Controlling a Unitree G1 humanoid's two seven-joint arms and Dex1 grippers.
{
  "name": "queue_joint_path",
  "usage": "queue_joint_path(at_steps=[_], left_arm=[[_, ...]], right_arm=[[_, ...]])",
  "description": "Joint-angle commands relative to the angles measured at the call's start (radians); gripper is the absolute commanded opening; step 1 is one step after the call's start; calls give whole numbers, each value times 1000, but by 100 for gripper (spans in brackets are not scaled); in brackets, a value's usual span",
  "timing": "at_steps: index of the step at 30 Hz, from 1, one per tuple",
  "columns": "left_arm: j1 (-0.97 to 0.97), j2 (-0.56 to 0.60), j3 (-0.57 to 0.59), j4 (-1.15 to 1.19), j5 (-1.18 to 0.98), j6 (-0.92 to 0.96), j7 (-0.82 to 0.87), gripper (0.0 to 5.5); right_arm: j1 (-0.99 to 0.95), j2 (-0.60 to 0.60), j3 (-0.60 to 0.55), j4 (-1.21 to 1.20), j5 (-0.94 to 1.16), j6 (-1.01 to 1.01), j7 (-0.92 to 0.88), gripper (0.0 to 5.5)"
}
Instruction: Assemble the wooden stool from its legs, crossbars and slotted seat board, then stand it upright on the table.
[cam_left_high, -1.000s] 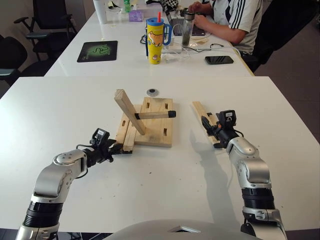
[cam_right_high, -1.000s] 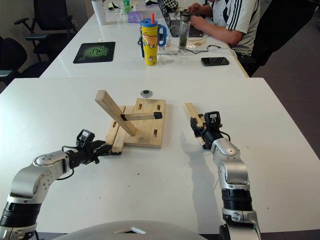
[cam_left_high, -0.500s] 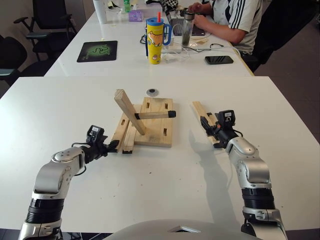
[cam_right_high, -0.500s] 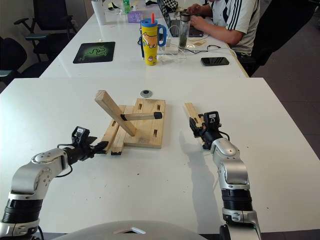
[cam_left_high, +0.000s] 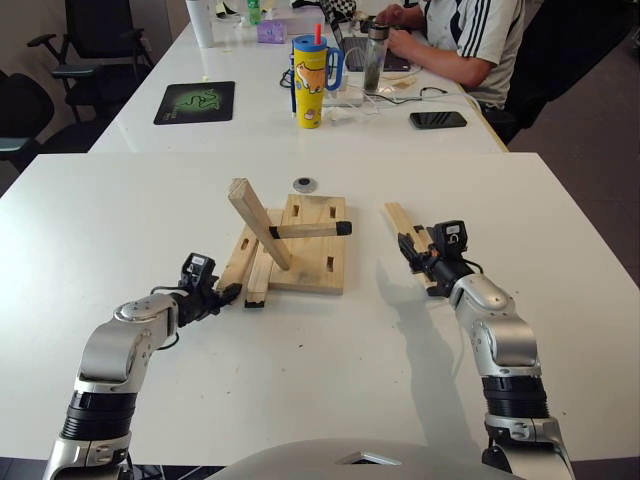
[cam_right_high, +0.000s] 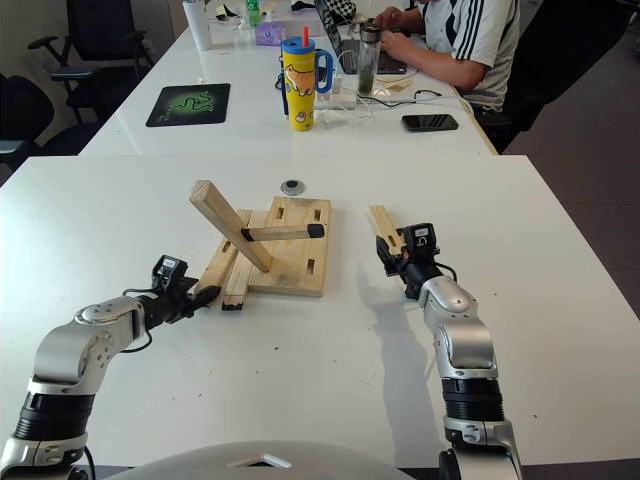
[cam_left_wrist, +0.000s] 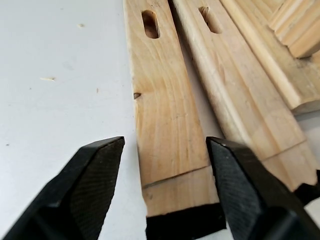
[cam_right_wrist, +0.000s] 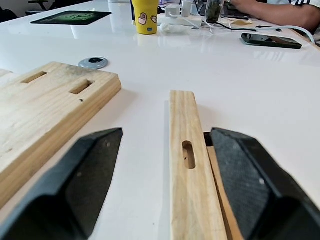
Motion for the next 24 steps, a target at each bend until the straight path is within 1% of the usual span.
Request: queue_joint_path(at_steps=[1, 10, 16, 17, 19, 20, 24], left_arm=[[-46, -17, -32, 43, 38, -29, 17, 303], [-95, -58, -66, 166, 95, -126, 32, 303], [-100, -95, -41, 223, 100, -206, 35, 303], [-100, -101, -37, 229, 96, -215, 35, 286], [-99, -114, -26, 237, 92, -231, 39, 273], [-98, -120, -21, 240, 89, -239, 41, 256], [-96, -136, -10, 251, 93, -257, 47, 216]], right_arm=[[-9, 3, 6, 3, 0, -3, 2, 329], [-13, 10, 14, 11, -2, -13, -1, 329], [-12, 12, 14, 14, -2, -19, -4, 329], [-11, 12, 14, 14, -3, -19, -4, 329], [-13, 13, 16, 14, -3, -18, -3, 329], [-14, 13, 16, 14, -4, -18, -3, 329], [-15, 13, 18, 14, -5, -17, -1, 329]])
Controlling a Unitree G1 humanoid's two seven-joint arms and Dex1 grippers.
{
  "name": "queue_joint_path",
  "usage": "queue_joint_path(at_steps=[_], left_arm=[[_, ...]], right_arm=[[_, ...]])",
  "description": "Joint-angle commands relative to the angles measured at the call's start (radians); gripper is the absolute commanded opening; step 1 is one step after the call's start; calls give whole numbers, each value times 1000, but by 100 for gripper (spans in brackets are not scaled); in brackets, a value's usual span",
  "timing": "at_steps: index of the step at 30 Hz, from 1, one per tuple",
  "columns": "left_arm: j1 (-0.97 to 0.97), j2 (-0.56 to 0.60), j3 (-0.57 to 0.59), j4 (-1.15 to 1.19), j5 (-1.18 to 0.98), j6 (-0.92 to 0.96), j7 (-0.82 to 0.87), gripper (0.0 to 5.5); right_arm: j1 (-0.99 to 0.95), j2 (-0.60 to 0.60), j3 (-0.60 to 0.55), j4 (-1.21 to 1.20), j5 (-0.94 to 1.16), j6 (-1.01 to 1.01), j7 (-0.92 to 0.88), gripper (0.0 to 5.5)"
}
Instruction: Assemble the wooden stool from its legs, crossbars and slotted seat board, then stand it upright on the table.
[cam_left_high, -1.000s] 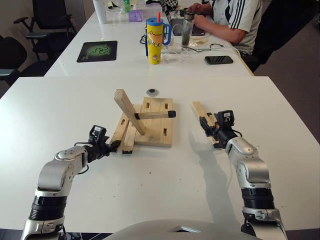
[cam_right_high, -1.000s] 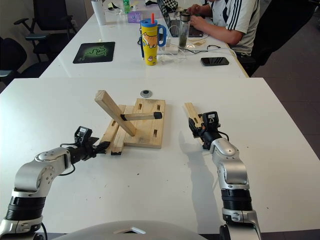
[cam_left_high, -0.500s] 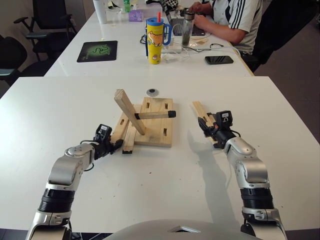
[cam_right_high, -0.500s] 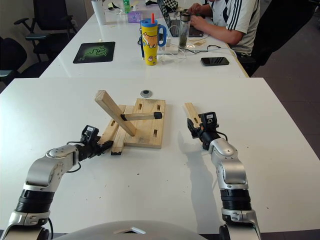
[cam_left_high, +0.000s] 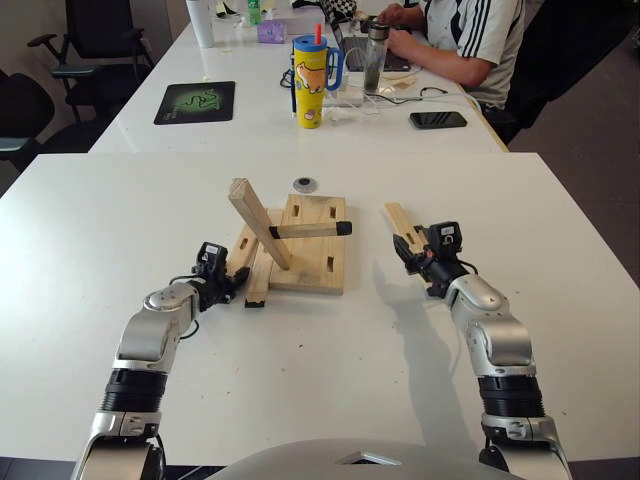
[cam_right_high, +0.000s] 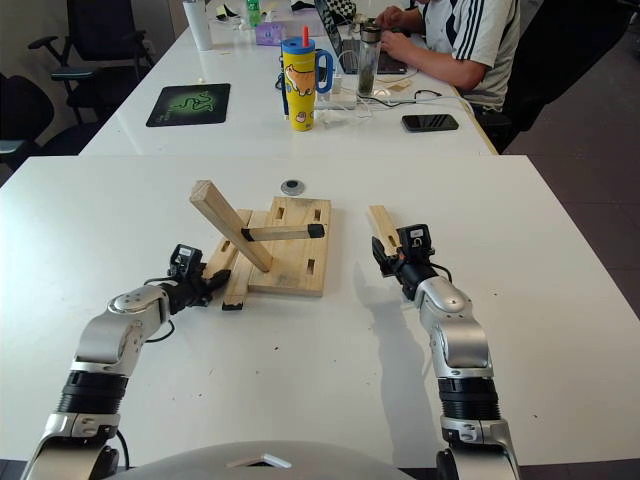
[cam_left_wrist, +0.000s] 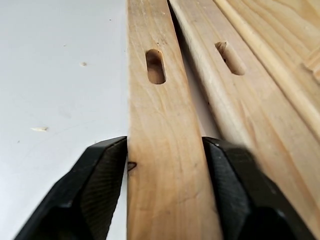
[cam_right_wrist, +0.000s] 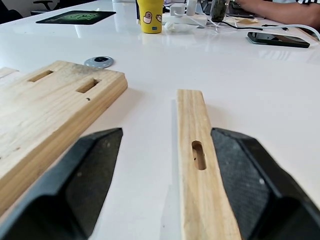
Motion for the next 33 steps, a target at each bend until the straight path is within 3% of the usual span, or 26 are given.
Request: queue_joint_path(at_steps=[1, 6, 11, 17, 21, 25, 29, 33], left_arm=[[0, -12, 5, 25, 9, -11, 2, 208], [-6, -20, 29, 22, 18, -66, 23, 205], [-68, -57, 125, -25, 12, -252, 94, 205], [-213, -52, 225, -188, -50, -355, 126, 205], [-342, 2, 246, -293, -89, -338, 103, 205], [-448, 68, 192, -367, -120, -277, 32, 205], [-459, 85, 121, -412, -128, -246, -24, 205], [-440, 101, 75, -426, -106, -246, -62, 205]], right_arm=[[-13, 2, 6, 2, -3, -4, 0, 329], [-21, -1, 5, 2, -1, -2, 3, 329], [-63, -6, -13, -10, 14, 5, 5, 329], [-301, 5, -89, -101, 137, 107, -9, 329], [-517, 44, -170, -141, 305, 224, -51, 329], [-766, 164, -279, -142, 657, 417, -160, 329], [-895, 264, -343, -70, 945, 503, -316, 380], [-923, 275, -359, -27, 1123, 529, -427, 430]])
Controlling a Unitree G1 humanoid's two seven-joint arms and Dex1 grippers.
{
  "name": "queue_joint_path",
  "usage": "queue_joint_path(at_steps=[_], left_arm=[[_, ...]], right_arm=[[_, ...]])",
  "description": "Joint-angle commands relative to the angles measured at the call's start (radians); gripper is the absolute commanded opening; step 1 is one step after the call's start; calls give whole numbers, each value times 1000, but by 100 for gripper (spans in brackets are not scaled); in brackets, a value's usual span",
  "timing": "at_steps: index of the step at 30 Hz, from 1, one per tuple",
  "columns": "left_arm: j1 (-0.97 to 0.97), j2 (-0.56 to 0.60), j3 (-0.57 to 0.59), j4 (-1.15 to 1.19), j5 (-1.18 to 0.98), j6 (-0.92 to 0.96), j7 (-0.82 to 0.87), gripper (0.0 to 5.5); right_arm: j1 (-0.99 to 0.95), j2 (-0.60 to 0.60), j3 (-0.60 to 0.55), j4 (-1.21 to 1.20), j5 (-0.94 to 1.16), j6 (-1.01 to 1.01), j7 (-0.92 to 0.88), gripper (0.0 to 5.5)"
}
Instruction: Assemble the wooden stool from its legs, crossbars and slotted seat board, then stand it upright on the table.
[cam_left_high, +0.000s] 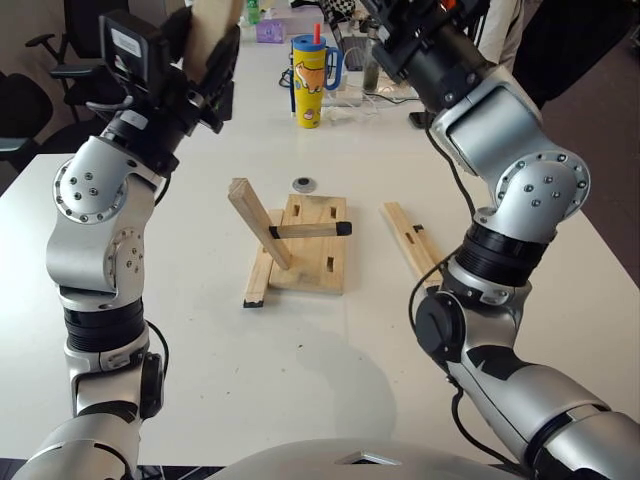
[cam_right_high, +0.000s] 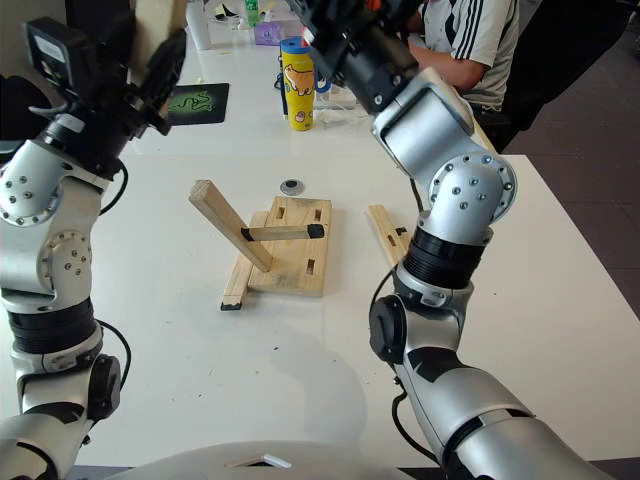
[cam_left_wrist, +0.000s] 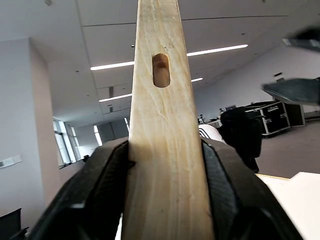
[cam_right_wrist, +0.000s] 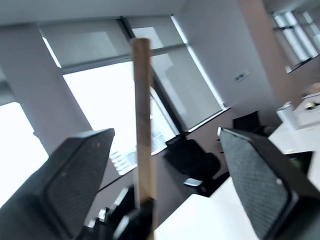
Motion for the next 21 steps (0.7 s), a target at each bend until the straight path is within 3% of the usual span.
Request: queue_joint_path(at_steps=[1, 6, 14, 21], left_arm=[[3, 32, -33, -30, 18, 6, -37, 205], [15, 49, -46, -52, 34, -7, -63, 205], [66, 91, -89, -54, 81, -16, -116, 205], [95, 115, -92, -17, 117, -44, -151, 205]], right_arm=[[-31, 0, -20, 45, 142, 21, -119, 430], [-31, -11, -7, 99, 207, -11, -210, 430], [-34, -39, 17, 149, 207, -64, -197, 430], [-43, -54, 21, 163, 237, -97, -202, 342]])
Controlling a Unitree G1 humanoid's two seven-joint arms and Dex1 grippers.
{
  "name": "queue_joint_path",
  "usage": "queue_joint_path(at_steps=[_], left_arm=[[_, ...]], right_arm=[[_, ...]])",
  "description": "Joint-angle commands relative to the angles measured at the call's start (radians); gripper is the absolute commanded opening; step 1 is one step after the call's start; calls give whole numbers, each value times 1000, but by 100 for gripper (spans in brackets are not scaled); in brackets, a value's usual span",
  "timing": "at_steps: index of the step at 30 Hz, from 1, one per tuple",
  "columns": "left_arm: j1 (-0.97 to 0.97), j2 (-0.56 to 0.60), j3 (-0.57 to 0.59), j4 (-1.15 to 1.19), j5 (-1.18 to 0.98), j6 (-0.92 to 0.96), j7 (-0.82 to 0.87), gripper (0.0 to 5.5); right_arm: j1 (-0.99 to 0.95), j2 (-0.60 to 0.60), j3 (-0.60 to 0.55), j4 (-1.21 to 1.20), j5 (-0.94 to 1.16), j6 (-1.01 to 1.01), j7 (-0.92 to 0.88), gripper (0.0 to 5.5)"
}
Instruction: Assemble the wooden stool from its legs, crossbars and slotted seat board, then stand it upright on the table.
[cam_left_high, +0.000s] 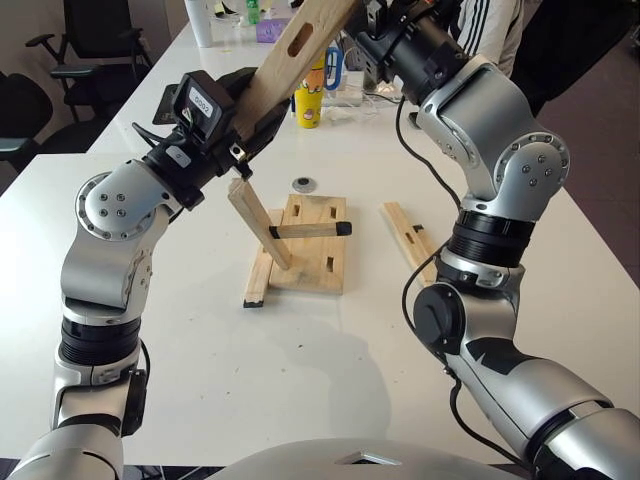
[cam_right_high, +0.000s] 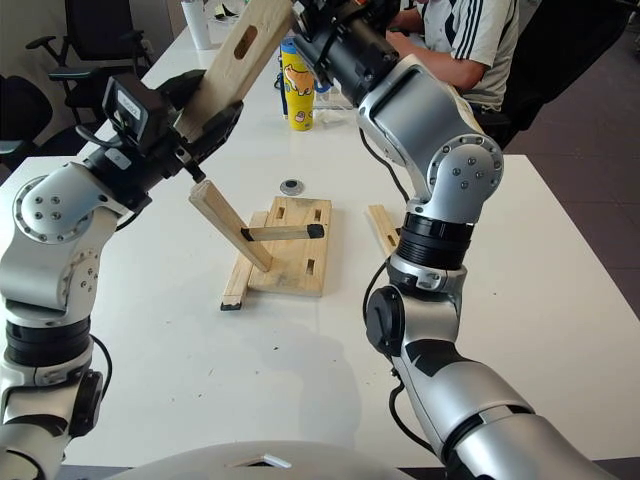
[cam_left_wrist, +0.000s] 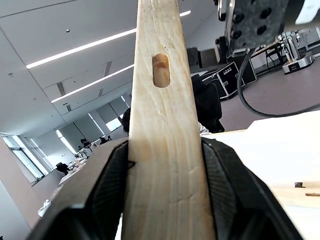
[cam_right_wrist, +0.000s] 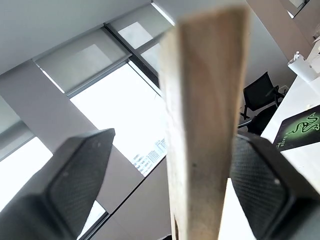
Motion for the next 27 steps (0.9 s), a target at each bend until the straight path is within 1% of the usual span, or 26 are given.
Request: queue_joint_path(at_steps=[1, 8, 11, 13, 15, 20, 27], left_arm=[[23, 29, 8, 17, 18, -22, -28, 205], [42, 37, 10, 39, 29, -43, -49, 205], [46, 30, 22, 60, 26, -48, -45, 205], [50, 24, 27, 74, 19, -49, -44, 205], [52, 15, 32, 76, 6, -47, -41, 205], [48, 3, 47, 52, -35, -20, -40, 205], [63, -9, 80, -9, -102, 50, -20, 205]], right_arm=[[-26, -10, 6, 8, 32, -15, -5, 327], [-23, -18, 13, 5, 67, -20, -9, 232], [-24, -21, 15, 2, 87, -21, -7, 183], [-24, -31, 24, 2, 91, -15, 12, 162], [-20, -42, 37, -5, 90, -7, 19, 156], [12, -87, 115, -39, -29, -7, 58, 143], [19, -126, 144, -14, -157, -43, 115, 114]])
